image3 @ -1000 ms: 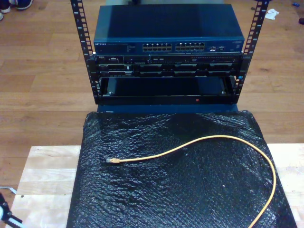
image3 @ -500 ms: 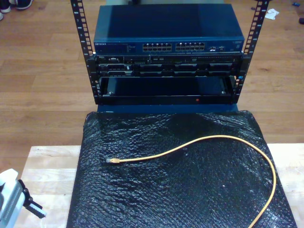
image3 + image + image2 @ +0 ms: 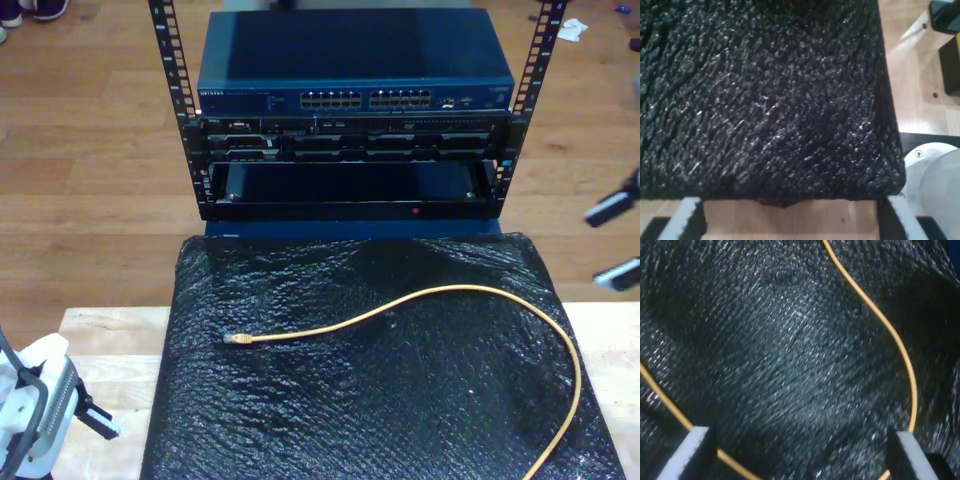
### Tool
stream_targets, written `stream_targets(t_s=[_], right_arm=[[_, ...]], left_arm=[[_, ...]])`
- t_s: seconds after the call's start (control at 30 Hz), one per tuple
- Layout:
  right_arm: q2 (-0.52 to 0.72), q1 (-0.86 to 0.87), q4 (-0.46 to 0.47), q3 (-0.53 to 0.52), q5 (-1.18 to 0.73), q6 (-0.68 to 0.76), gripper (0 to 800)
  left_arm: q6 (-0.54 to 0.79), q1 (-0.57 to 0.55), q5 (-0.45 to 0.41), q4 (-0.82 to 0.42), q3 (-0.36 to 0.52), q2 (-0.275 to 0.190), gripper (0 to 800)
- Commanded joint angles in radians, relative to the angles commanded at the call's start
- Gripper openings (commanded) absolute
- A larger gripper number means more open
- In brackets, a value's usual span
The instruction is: Grab the cable and plug it in
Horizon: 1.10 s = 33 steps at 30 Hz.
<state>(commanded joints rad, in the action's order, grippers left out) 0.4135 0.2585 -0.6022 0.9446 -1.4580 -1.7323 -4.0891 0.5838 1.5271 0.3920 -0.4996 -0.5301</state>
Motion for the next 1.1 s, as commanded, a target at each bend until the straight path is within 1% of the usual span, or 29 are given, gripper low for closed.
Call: stream_targets(t_s=[0.3,0.57,0.67,0.87,1.0,1.1], right_arm=[[-0.057,-0.206,0.003,0.003,0.129,0.081,792],[-0.135,-0.367,0.029,0.025,0.253,0.150,792],[-0.184,-0.439,0.068,0.054,0.284,0.184,792],[-0.313,-0.566,0.192,0.130,0.334,0.295,792],[-0.381,-0.637,0.215,0.173,0.385,0.364,790],[-0.431,-0.689,0.226,0.203,0.404,0.396,790]], left_arm=[[0.000,-0.009,-0.014,0.000,0.000,0.017,800],[0.000,-0.009,-0.020,0.002,0.000,0.025,800],[0.000,-0.009,-0.032,0.002,0.003,0.026,800],[0.000,-0.009,-0.034,0.002,0.009,0.026,800],[0.000,-0.011,-0.035,0.000,0.009,0.028,800],[0.000,-0.009,-0.035,0.000,0.008,0.038,800]])
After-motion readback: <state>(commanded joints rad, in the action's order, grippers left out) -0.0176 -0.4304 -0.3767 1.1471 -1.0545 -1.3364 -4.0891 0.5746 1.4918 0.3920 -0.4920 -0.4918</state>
